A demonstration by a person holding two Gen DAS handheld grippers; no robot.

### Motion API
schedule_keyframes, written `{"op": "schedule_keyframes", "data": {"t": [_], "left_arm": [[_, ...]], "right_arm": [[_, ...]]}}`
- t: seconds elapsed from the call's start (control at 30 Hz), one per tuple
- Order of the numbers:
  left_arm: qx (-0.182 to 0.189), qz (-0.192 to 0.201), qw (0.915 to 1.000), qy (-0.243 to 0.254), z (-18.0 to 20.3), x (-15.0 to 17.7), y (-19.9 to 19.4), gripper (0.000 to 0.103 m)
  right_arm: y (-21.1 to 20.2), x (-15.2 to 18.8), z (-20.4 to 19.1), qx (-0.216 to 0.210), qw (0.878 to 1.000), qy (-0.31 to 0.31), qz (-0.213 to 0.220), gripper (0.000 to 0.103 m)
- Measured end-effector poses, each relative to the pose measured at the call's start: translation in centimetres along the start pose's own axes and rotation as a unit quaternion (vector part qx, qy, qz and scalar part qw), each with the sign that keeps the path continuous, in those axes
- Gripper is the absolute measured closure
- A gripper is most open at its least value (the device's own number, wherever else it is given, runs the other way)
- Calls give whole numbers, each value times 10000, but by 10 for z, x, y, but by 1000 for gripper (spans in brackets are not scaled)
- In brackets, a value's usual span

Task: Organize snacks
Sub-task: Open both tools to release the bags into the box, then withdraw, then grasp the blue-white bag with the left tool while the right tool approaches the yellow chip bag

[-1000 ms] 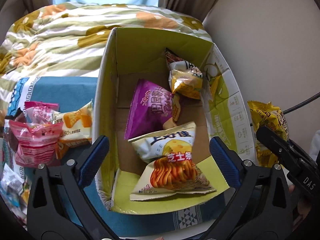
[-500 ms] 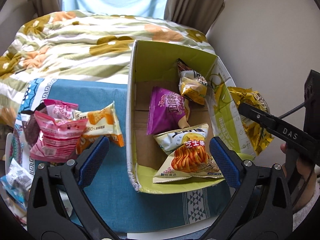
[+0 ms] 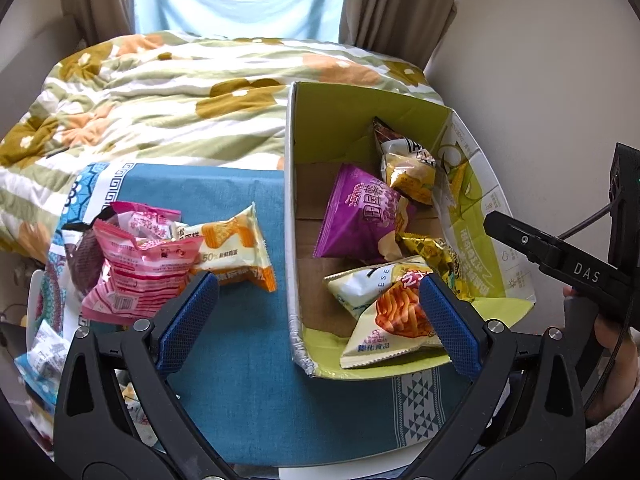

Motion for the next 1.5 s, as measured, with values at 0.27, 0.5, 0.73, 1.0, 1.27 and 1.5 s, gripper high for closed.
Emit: {"op": "schedule_keyframes", "data": {"t": [0.27,0.5,0.73,1.0,1.27,1.5], "left_arm": [[43,32,10000,3,4,3,-3,3],[4,330,9994,-112,0,1,-37,3],[-138,671,9972,-292,-21,5,-80,3],[-198,940,9944,-448,-64,0,-116,3],[-443,928,9941,-359,-141,-3,-146,3],[-469,471,9965,-502,-239,9,-151,3]], "right_arm": [[-14,11,2,76,9999,-144,-38,1],[-39,4,-7,171,9989,-417,140,1],[-62,-2,-28,89,9965,-727,399,1],[-77,-2,-79,-188,9920,-1070,648,1],[-78,-1,-152,-458,9862,-1365,823,1],[-51,24,-223,-646,9839,-1564,576,1]]}}
Point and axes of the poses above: each gripper's, at about its wrist camera, not at the fingertips, and y roughly the way its jaws point, z to its right, x to its underside, the point moved 4 cm from there along y, roughly the way its jaws point, and after that the axes turned 11 degrees about -y, right-handed, at the moved point
